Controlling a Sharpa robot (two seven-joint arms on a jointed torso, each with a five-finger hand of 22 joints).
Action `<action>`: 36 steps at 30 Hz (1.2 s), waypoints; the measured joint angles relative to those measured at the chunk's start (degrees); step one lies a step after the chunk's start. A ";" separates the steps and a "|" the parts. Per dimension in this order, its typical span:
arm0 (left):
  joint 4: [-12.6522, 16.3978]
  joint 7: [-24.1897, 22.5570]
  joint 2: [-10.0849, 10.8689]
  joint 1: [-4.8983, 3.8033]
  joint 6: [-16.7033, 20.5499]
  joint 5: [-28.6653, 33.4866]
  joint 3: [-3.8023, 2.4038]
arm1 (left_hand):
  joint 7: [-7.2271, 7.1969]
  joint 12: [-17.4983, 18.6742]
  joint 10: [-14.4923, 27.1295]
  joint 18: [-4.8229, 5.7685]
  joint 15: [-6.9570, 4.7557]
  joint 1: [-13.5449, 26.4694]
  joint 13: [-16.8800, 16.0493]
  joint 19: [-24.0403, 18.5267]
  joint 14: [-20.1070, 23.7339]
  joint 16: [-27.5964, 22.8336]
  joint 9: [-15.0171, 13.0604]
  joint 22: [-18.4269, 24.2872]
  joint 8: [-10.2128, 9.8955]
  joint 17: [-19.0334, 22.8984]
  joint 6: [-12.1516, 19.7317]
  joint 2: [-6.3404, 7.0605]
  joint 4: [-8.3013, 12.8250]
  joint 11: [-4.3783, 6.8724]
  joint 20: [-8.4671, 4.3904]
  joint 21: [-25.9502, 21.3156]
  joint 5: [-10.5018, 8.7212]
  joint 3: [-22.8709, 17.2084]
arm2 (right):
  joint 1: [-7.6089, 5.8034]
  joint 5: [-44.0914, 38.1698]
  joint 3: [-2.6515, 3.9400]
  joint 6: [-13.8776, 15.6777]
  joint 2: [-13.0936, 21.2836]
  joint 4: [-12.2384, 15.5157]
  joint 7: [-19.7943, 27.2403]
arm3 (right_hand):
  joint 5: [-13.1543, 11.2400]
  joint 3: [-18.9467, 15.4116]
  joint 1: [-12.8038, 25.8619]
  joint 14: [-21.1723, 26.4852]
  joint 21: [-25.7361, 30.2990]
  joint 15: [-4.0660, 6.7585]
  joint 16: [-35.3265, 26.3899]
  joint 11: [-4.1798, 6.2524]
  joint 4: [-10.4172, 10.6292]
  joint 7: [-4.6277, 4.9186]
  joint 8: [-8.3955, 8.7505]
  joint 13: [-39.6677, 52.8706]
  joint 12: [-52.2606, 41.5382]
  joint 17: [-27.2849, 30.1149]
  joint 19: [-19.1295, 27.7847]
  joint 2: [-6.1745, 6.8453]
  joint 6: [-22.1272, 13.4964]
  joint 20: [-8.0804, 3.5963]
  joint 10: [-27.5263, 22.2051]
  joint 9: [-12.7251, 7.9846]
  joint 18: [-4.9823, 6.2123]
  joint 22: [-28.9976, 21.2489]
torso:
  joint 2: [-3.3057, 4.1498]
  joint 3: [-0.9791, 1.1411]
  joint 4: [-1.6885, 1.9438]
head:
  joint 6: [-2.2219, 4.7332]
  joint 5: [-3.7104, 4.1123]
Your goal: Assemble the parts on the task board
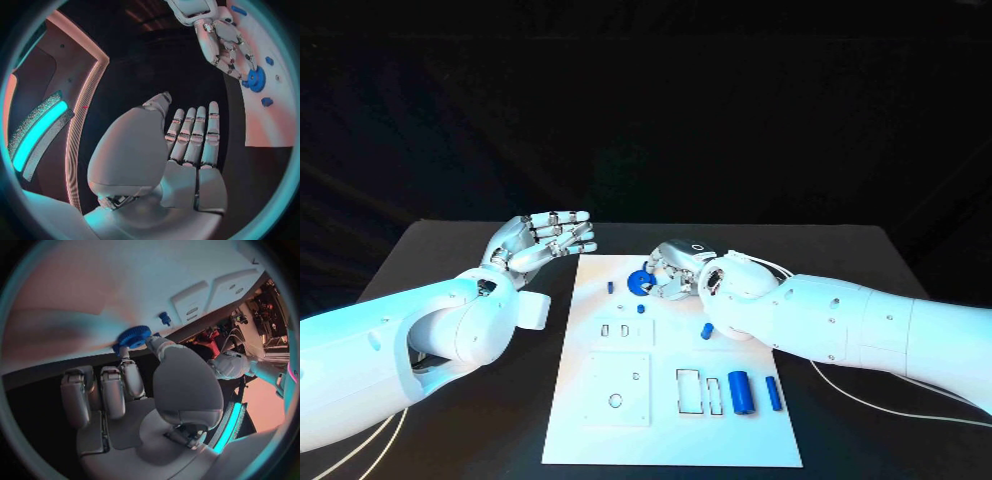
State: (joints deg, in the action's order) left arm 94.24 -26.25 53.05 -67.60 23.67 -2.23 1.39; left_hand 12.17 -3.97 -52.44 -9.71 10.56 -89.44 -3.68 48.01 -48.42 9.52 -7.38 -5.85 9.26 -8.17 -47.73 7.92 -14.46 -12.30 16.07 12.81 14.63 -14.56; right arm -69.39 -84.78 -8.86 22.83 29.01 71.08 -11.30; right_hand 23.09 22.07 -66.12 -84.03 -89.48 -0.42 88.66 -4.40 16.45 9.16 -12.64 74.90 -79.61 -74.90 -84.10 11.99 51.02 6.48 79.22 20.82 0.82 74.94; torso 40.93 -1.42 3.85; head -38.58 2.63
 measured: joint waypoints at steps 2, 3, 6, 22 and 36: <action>0.00 0.01 0.05 0.00 0.00 0.00 0.00 | 0.00 0.00 0.00 0.00 0.00 0.07 0.00 0.00 0.00 0.00 0.00 0.00 0.00 0.00 0.00 0.07 0.00 0.00 0.00 0.00 0.00 0.00 | 0.00 0.02 -0.02 0.00 0.81 0.72 0.00 | 0.13 0.00 0.00 0.00 0.00 0.00 0.00 0.00 0.00 0.00 -0.01 0.00 -0.14 0.00 0.00 0.00 0.00 0.00 0.00 0.03 0.00 0.00 | 0.00 0.00 -0.01 | 0.01 -0.07; -0.01 0.01 0.07 0.00 0.00 0.00 0.00 | 0.00 0.00 0.00 0.00 0.00 0.07 0.00 0.00 0.00 0.00 0.00 0.00 0.00 0.00 0.00 0.07 0.00 0.00 0.00 0.00 0.00 0.00 | 0.02 0.03 -0.04 0.01 1.25 1.08 -0.01 | 0.21 0.02 0.00 0.00 0.00 0.00 0.00 0.00 -0.02 0.01 -0.01 0.00 -0.21 0.00 0.00 0.00 0.01 0.00 0.00 0.04 0.00 0.00 | 0.00 0.00 -0.01 | 0.01 -0.10; -0.05 0.01 0.17 0.00 0.00 0.00 -0.01 | 0.00 0.00 0.00 0.00 0.00 0.07 0.00 0.00 0.00 0.00 0.00 0.00 0.00 0.00 0.00 0.07 0.00 0.00 0.00 0.00 0.00 0.00 | 0.05 0.09 -0.13 0.29 3.19 2.67 -0.05 | 0.45 0.35 0.00 0.00 0.00 0.00 0.00 0.21 -0.35 -0.09 -0.02 0.00 -0.21 0.00 0.00 0.00 0.12 0.00 0.21 0.06 0.00 -0.01 | -0.01 0.01 -0.04 | 0.01 -0.16; -0.76 0.02 0.51 0.00 -0.01 0.00 0.00 | 0.00 0.00 0.21 0.00 0.20 0.07 0.00 0.00 0.20 -0.23 0.04 0.05 -0.22 0.00 0.00 0.06 0.00 -0.20 0.00 0.00 0.00 0.00 | -3.59 8.26 0.14 4.21 18.61 12.58 5.28 | -6.49 -4.22 -6.44 0.00 1.16 0.00 0.00 -0.34 -4.97 0.04 0.53 0.04 0.34 -0.04 0.00 2.97 -0.02 0.00 -0.33 -0.75 0.00 -0.02 | -0.57 0.51 -1.21 | 0.48 -0.61; -1.21 0.00 0.36 0.03 -0.12 -0.01 0.02 | 0.00 0.00 0.21 0.00 0.20 0.06 0.00 0.00 0.20 -0.23 0.04 0.04 -0.22 0.00 0.00 0.06 0.00 -0.20 0.00 0.00 0.00 0.00 | -2.44 14.47 -0.04 0.28 25.67 10.88 12.32 | -7.67 -10.15 -13.00 0.00 1.73 0.00 0.00 -0.32 -6.36 0.18 0.97 0.03 1.46 -0.03 0.00 1.82 -0.60 0.00 -1.55 -1.32 0.00 -0.02 | -0.97 1.26 -2.27 | 0.19 -0.59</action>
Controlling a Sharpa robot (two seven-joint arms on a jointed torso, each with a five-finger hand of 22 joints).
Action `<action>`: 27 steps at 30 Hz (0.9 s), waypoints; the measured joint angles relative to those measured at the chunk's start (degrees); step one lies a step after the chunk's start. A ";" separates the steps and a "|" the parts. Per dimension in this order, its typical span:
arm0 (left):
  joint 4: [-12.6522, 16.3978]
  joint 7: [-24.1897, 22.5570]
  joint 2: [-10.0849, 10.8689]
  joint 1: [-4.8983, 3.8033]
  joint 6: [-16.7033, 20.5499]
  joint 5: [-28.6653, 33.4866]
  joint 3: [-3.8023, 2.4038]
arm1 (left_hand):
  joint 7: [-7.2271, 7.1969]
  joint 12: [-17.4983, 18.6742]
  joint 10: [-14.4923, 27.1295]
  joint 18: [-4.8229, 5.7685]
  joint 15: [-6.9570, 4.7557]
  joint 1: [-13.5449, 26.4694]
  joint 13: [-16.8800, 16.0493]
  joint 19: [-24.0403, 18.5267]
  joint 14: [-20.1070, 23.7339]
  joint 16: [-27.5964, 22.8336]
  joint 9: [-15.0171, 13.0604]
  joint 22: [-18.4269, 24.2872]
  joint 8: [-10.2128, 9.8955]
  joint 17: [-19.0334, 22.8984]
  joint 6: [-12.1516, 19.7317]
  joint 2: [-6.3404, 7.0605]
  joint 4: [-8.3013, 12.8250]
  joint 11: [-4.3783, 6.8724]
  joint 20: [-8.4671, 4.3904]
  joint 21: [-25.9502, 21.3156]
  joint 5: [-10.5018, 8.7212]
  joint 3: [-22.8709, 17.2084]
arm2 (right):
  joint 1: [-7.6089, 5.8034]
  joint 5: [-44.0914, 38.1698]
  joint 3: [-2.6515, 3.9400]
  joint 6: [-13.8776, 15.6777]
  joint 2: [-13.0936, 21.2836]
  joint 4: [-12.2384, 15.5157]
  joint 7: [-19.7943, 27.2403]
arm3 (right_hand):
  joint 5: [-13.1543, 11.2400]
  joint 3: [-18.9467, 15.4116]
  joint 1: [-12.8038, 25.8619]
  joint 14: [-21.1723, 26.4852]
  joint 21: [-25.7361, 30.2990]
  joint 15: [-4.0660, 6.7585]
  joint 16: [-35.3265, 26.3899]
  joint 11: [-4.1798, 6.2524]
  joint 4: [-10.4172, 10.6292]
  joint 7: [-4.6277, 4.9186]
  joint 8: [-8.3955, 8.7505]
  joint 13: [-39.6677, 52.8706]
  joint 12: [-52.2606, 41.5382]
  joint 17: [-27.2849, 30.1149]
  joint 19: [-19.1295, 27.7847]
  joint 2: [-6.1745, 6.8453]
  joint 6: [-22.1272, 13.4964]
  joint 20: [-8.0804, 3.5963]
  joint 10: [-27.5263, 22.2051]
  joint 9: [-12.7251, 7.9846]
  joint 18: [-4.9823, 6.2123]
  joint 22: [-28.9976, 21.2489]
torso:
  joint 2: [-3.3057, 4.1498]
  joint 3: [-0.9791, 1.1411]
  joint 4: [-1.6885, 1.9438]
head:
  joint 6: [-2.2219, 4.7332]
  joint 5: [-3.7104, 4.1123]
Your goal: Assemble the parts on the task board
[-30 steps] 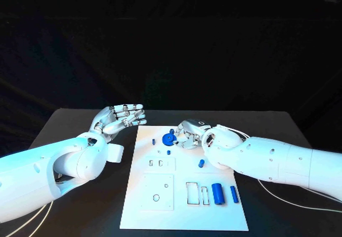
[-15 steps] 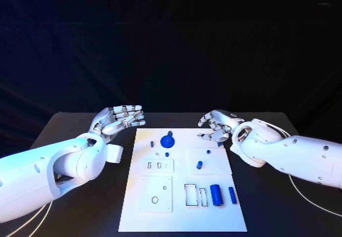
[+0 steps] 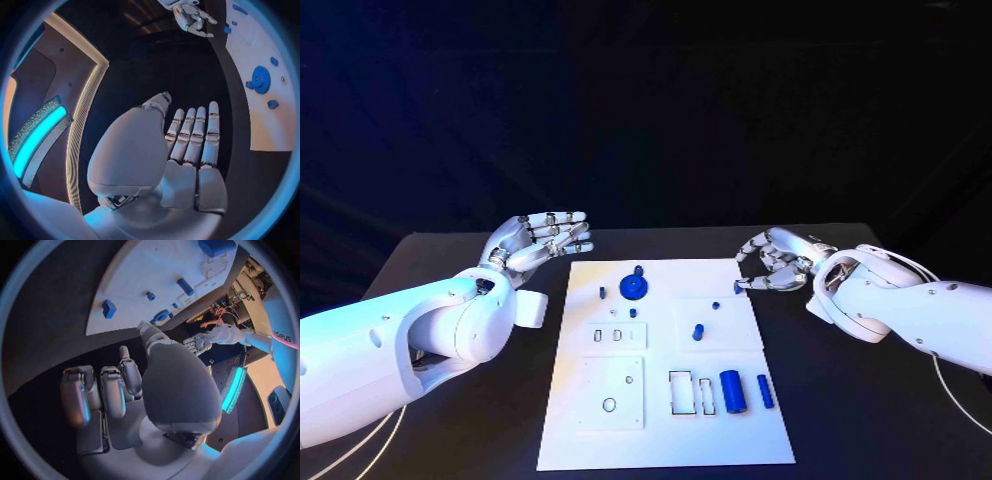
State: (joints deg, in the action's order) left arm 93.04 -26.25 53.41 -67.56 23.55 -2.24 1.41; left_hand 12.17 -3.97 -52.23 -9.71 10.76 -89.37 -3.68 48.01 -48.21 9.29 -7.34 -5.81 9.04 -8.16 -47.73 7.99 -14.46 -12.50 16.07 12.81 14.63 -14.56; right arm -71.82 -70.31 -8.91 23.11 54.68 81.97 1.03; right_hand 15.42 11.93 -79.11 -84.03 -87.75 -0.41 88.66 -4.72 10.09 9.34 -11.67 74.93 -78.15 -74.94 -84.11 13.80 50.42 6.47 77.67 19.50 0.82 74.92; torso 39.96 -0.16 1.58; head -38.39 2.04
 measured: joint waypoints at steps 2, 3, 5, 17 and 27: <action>-0.05 0.00 -0.06 0.00 -0.03 0.00 0.00 | 0.00 0.00 0.00 0.00 0.00 0.00 0.00 0.00 0.00 0.00 0.00 0.00 0.00 0.00 0.00 0.00 0.00 0.00 0.00 0.00 0.00 0.00 | 0.42 0.31 -0.04 -0.34 0.10 -0.59 0.36 | 0.00 -0.14 0.00 0.00 0.00 0.00 0.00 0.00 0.03 0.00 0.00 0.00 0.00 0.00 0.00 0.00 0.00 0.00 0.00 -0.02 0.00 0.00 | -0.02 0.10 -0.07 | 0.00 0.04; -0.08 0.00 -0.09 0.00 -0.04 0.00 0.00 | 0.00 0.00 0.00 0.00 0.00 0.00 0.00 0.00 0.00 0.00 0.00 0.00 0.00 0.00 0.00 0.00 0.00 0.00 0.00 0.00 0.00 0.00 | 0.62 0.44 -0.04 -0.50 0.10 -0.87 0.52 | 0.00 -0.14 -0.25 0.00 0.00 0.00 0.00 0.00 0.02 0.18 0.00 0.00 0.00 0.00 0.00 -0.25 -0.18 0.00 0.00 -0.01 0.00 0.00 | -0.03 0.15 -0.10 | 0.00 0.05; -0.15 0.00 -0.17 0.02 -0.08 0.00 0.00 | 0.00 0.00 0.00 0.00 0.00 0.00 0.00 0.00 0.00 0.00 0.00 0.00 0.00 0.00 0.00 0.00 0.00 0.00 0.00 0.00 0.00 0.00 | 1.06 0.69 -0.06 -0.82 0.02 -1.54 0.85 | 0.00 -0.14 -0.30 0.00 0.00 0.00 0.00 0.00 0.02 0.20 0.00 0.00 0.00 0.00 0.00 -0.30 -0.20 0.00 0.00 -0.01 0.00 0.00 | -0.03 0.22 -0.13 | 0.00 0.08; -0.42 0.00 -0.31 0.06 -0.21 0.00 0.03 | 0.00 0.00 0.00 0.00 0.00 0.00 0.00 0.00 0.00 0.00 -0.01 0.05 0.00 0.00 0.00 0.00 0.16 0.00 0.00 0.00 0.00 -0.16 | 2.48 1.74 -0.09 -1.70 -1.30 -4.48 1.57 | 0.00 -0.54 -0.60 0.00 0.00 0.00 0.00 0.00 0.42 0.20 0.00 -0.01 0.00 0.01 0.00 -0.61 -0.19 0.00 0.00 -0.09 0.00 -0.01 | -0.07 0.09 -0.04 | -0.04 -0.06; -0.57 0.00 -0.50 0.07 -0.29 0.00 0.03 | 0.00 0.00 0.00 0.00 0.00 0.00 0.00 0.00 0.00 0.00 -0.01 0.05 0.00 0.00 0.00 0.00 0.16 0.00 0.00 0.00 0.00 -0.16 | 2.87 2.69 -0.09 -1.70 -3.03 -6.33 1.60 | 0.00 -0.28 -1.36 0.00 -0.24 0.00 0.00 0.00 0.67 0.19 0.00 -0.01 -0.27 0.02 0.00 -1.37 -0.19 0.00 0.00 -0.08 0.00 -0.01 | -0.07 -0.03 -0.03 | -0.14 -0.15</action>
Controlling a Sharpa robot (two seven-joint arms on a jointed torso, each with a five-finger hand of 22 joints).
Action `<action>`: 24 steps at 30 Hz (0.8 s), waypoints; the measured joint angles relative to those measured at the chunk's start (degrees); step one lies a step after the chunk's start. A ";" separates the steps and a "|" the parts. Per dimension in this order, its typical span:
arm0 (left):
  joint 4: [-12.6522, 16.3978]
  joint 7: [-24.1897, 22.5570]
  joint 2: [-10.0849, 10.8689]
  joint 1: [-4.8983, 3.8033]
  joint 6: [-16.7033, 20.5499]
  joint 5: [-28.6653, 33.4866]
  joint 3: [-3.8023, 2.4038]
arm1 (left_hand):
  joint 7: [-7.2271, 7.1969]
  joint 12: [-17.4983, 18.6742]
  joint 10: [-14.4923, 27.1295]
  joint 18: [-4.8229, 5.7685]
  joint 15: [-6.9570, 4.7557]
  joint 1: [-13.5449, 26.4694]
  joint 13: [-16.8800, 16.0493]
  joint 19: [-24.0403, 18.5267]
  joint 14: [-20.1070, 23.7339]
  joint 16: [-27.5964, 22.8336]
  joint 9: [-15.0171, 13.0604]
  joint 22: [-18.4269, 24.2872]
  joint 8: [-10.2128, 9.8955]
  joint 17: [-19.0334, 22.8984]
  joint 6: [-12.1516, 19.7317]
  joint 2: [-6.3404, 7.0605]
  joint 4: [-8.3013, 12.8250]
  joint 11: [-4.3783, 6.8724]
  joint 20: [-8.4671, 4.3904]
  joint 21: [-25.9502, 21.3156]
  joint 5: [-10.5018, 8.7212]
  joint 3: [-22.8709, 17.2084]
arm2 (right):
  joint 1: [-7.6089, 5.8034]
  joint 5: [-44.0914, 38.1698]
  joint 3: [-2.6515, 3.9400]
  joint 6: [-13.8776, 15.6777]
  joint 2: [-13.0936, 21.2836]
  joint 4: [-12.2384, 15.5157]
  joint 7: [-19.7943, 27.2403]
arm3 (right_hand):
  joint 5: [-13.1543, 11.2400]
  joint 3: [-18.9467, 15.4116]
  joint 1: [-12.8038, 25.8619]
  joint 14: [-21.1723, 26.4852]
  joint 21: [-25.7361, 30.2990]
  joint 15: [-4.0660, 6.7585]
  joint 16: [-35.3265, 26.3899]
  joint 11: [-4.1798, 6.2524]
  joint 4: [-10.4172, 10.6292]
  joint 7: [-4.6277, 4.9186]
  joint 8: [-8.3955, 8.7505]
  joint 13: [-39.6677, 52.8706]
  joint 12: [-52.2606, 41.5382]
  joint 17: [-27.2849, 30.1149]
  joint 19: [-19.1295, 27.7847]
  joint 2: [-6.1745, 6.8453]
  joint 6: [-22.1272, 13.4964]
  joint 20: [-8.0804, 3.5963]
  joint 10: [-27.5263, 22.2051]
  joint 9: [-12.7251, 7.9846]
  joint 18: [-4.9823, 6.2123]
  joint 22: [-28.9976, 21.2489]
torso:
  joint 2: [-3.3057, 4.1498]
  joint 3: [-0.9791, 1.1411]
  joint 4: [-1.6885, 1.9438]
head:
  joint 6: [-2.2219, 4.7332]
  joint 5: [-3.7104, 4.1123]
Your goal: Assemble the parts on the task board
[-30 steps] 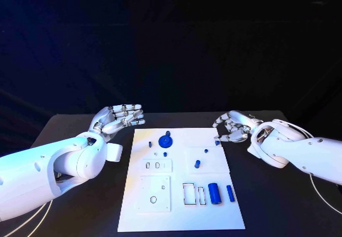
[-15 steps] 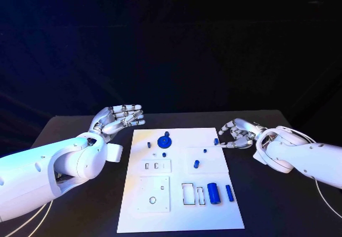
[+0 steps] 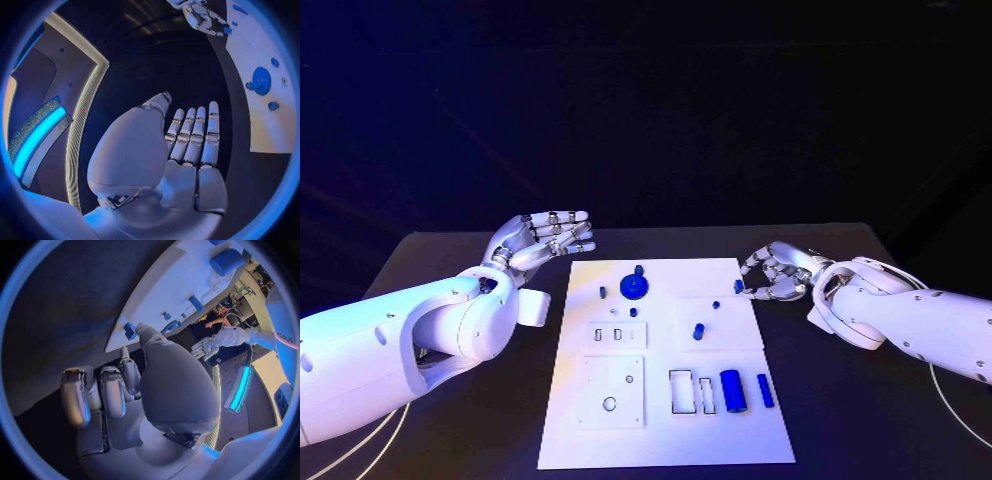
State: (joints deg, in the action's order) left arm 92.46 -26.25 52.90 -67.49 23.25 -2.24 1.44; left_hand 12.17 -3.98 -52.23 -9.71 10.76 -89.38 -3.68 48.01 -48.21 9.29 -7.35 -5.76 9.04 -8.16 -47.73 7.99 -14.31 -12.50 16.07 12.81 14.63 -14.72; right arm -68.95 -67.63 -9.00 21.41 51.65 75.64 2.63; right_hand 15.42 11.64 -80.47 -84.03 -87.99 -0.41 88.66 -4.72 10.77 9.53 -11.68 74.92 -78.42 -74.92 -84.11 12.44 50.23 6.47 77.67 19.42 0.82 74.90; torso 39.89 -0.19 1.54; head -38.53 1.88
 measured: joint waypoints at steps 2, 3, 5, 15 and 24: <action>-0.01 0.00 -0.06 0.00 -0.02 0.00 0.00 | 0.00 0.00 0.00 0.00 0.00 0.00 0.00 0.00 0.00 0.00 0.00 0.00 0.00 0.00 0.00 0.00 0.00 0.00 0.00 0.00 0.00 0.00 | 0.09 0.17 0.00 0.02 -0.33 -0.40 0.00 | 0.00 0.36 -0.49 0.00 -0.15 0.00 0.08 0.02 0.30 -0.08 0.00 0.00 0.00 0.00 0.00 -0.49 0.09 0.00 0.44 -0.04 0.00 0.00 | -0.01 0.00 0.00 | 0.01 0.00; -0.01 0.00 -0.08 0.00 -0.03 0.00 0.00 | 0.00 0.00 0.00 0.00 0.00 0.00 0.00 0.00 0.00 0.00 0.00 0.00 0.00 0.00 0.00 0.00 0.00 0.00 0.00 0.00 0.00 0.00 | 0.14 0.30 0.00 0.02 -0.55 -0.65 0.00 | 0.00 0.58 -0.60 0.00 -0.21 0.00 0.23 0.01 0.21 -0.20 0.00 0.00 0.00 0.00 0.00 -0.60 0.21 0.00 0.43 -0.07 0.00 0.00 | -0.02 -0.01 0.00 | 0.01 0.01; -0.03 0.01 -0.09 0.00 -0.04 0.00 0.00 | 0.00 0.00 0.00 0.00 0.00 0.00 0.00 0.00 0.00 0.00 0.00 0.00 0.00 0.00 0.00 0.00 0.00 0.00 0.00 0.00 0.00 0.00 | 0.18 0.49 0.00 0.03 -0.88 -1.04 0.00 | -0.34 1.19 -0.89 0.00 -0.21 0.00 0.23 0.01 0.22 -0.21 0.00 0.00 -0.29 0.00 0.00 -0.89 0.21 0.00 0.43 -0.08 0.00 0.01 | -0.04 -0.01 0.00 | -0.05 0.01; -0.13 0.02 -0.11 0.00 -0.10 -0.02 0.00 | 0.00 0.00 0.00 0.00 0.00 0.00 0.00 0.00 0.00 0.00 0.00 -0.01 0.00 0.00 0.00 0.00 0.00 0.00 0.00 0.00 0.00 0.00 | 0.61 1.32 0.00 -0.02 -2.04 -2.15 -0.01 | -2.25 4.89 -1.50 0.00 -0.43 0.00 0.23 0.31 0.02 -0.31 0.00 -0.01 -0.89 0.01 0.00 -1.50 1.55 0.00 1.15 -0.51 0.00 0.04 | -0.10 0.00 -0.05 | -0.31 -0.23; -0.16 0.04 -0.10 0.00 -0.12 -0.04 0.00 | 0.00 0.00 0.00 0.00 0.00 0.00 0.00 0.00 0.00 0.00 -0.01 -0.01 0.00 0.00 0.00 0.00 0.00 0.00 0.00 0.00 0.00 0.00 | 0.79 1.54 0.01 -0.34 -2.46 -2.33 -0.01 | -2.46 6.62 -1.49 0.00 -0.67 0.00 0.23 0.71 -0.05 -0.54 -0.01 -0.01 -1.12 0.01 0.00 -1.50 2.20 0.00 1.57 -0.64 0.00 0.04 | -0.10 0.00 -0.11 | -0.34 -0.26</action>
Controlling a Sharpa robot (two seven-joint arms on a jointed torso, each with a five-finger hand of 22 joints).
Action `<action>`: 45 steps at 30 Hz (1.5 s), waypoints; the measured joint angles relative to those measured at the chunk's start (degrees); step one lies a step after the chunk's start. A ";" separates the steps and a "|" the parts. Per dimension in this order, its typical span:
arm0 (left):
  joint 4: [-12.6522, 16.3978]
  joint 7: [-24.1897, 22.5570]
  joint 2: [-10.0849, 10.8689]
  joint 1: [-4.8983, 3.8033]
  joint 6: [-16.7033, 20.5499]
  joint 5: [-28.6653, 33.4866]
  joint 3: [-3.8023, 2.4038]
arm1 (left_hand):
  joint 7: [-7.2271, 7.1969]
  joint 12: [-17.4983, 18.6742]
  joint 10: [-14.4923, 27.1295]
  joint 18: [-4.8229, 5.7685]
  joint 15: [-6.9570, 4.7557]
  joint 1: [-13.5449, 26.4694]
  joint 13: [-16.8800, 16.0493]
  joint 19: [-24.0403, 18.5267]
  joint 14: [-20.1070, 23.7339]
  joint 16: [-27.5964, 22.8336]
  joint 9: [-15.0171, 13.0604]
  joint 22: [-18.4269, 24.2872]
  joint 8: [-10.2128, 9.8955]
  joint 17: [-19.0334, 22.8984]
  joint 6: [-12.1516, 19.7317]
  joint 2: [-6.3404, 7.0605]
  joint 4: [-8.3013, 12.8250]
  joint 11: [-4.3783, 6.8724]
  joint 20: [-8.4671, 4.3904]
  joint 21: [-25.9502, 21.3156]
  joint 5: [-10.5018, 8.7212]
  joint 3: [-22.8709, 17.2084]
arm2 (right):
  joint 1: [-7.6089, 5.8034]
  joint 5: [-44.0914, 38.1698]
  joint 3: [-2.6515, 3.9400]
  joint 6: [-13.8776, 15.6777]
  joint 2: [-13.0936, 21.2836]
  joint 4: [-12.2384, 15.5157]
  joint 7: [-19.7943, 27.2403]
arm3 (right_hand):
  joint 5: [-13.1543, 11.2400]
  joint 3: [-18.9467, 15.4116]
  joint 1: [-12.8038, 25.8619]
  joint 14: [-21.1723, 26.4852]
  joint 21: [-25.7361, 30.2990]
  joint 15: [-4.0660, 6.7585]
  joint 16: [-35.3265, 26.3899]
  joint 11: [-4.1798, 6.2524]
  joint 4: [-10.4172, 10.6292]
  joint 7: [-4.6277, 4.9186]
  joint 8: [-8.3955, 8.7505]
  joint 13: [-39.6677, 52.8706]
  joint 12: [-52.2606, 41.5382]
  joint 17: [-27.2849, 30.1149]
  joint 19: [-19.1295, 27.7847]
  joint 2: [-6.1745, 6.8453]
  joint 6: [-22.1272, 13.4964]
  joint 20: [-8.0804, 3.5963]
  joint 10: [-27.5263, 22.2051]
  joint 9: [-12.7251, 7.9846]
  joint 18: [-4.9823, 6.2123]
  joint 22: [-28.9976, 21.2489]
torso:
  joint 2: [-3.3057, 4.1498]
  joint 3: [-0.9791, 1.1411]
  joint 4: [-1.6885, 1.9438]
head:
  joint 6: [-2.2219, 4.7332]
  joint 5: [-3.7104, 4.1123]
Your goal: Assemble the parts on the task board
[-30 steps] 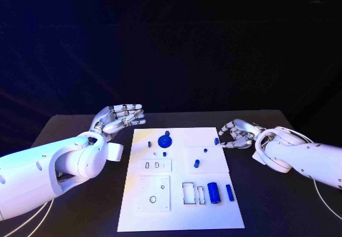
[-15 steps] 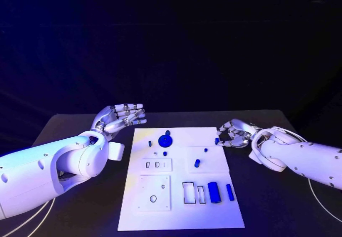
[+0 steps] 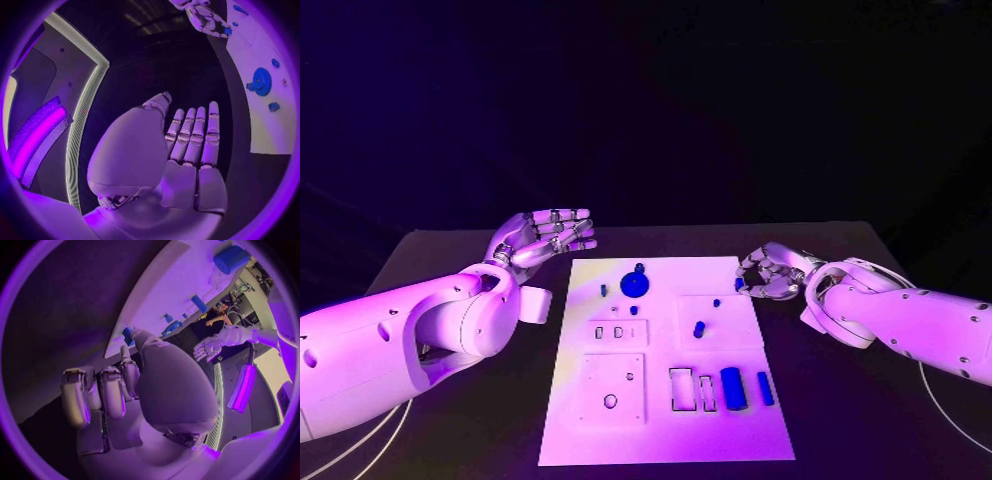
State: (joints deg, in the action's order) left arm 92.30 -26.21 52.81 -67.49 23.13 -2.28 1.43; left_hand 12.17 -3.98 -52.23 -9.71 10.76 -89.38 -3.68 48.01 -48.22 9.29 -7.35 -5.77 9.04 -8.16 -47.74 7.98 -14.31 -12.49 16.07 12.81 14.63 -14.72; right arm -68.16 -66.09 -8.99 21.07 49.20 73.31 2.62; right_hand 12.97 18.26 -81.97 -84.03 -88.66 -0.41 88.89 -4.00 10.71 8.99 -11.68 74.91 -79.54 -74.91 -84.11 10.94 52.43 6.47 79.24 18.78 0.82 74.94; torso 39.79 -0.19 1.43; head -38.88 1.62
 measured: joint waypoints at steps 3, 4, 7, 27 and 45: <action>-0.01 0.01 0.00 0.00 -0.01 -0.02 0.00 | 0.00 0.00 0.00 0.00 0.00 0.00 0.00 0.00 0.00 0.00 0.00 0.00 0.00 0.00 0.00 0.00 0.00 0.00 0.00 0.00 0.00 0.00 | 0.03 0.00 0.00 -0.13 -0.12 -0.04 0.00 | 0.00 0.12 0.00 0.00 -0.05 0.00 0.00 -0.05 0.04 -0.09 0.00 0.00 -0.08 0.00 0.00 0.00 0.09 0.00 0.05 -0.02 0.00 0.00 | -0.01 0.00 0.01 | -0.03 0.06; -0.02 0.01 0.00 0.00 -0.01 -0.02 0.00 | 0.00 0.00 0.00 0.00 0.00 0.00 0.00 0.00 0.00 0.00 0.00 0.00 0.00 0.00 0.00 0.00 0.00 0.00 0.00 0.00 0.00 0.00 | 0.04 0.00 0.00 -0.16 -0.15 -0.07 0.00 | 0.00 0.37 0.00 0.00 -0.23 0.00 0.00 -0.18 0.02 -0.26 0.00 0.00 -0.22 0.00 0.00 0.00 0.27 0.00 0.22 -0.07 0.00 0.00 | -0.01 0.00 0.01 | -0.04 0.07; -0.03 0.02 -0.01 0.00 -0.01 -0.05 0.00 | 0.00 0.00 0.00 0.00 0.00 0.00 0.00 0.00 0.00 0.00 0.00 0.00 0.00 0.00 0.00 0.00 0.00 0.00 0.00 0.00 0.00 0.00 | 0.09 0.00 0.01 -0.26 -0.29 -0.17 0.00 | 0.00 0.96 0.00 0.00 -0.38 0.00 0.00 0.11 0.06 -0.20 0.00 0.00 -0.22 0.00 0.00 0.00 0.61 0.00 0.51 -0.07 0.00 -0.01 | 0.00 0.00 0.04 | -0.05 0.14; -0.04 0.17 0.12 0.00 -0.01 -0.15 0.00 | 0.00 0.00 0.00 0.00 0.00 0.00 0.00 0.00 0.00 -0.22 0.06 0.06 0.00 0.00 0.00 0.00 0.16 0.00 0.00 0.00 0.00 -0.16 | 0.34 -0.05 0.04 0.26 -0.75 -0.33 -0.05 | -0.90 7.57 1.08 0.01 -1.09 1.26 0.00 1.50 -1.22 -2.01 -2.83 -0.01 -1.92 -0.04 0.19 -1.06 4.90 -1.05 2.69 0.02 0.00 -0.02 | -0.02 -0.04 0.04 | -0.32 0.09; -0.42 0.27 -0.03 0.00 -0.01 -0.19 0.00 | -0.07 0.21 0.14 0.00 0.00 0.00 0.00 0.00 0.00 -0.22 0.09 0.08 -0.22 0.00 0.37 0.00 0.16 -0.14 0.00 0.00 0.00 -0.16 | -2.94 -1.90 0.08 6.18 0.14 9.82 -5.94 | -1.23 10.71 2.21 0.00 -1.09 1.66 0.00 2.06 -3.68 -2.04 -3.50 0.04 -2.28 -0.03 0.20 -1.15 5.30 -1.45 3.26 0.01 0.01 -0.03 | -0.37 -0.18 -0.16 | -0.42 -0.19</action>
State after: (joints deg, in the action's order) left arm 91.88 -25.94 52.78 -67.48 23.12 -2.47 1.44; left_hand 12.10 -3.77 -52.09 -9.71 10.76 -89.38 -3.68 48.01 -48.22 9.07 -7.26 -5.68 8.82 -8.16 -47.36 7.98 -14.15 -12.64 16.07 12.81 14.63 -14.88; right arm -71.10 -67.98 -8.91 27.25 49.33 83.13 -3.32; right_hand 11.73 28.97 -79.76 -84.03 -89.75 1.25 88.89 -1.94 7.03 6.94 -15.18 74.95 -81.81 -74.94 -83.90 9.78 57.73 5.02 82.50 18.79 0.82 74.91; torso 39.42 -0.37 1.27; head -39.30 1.43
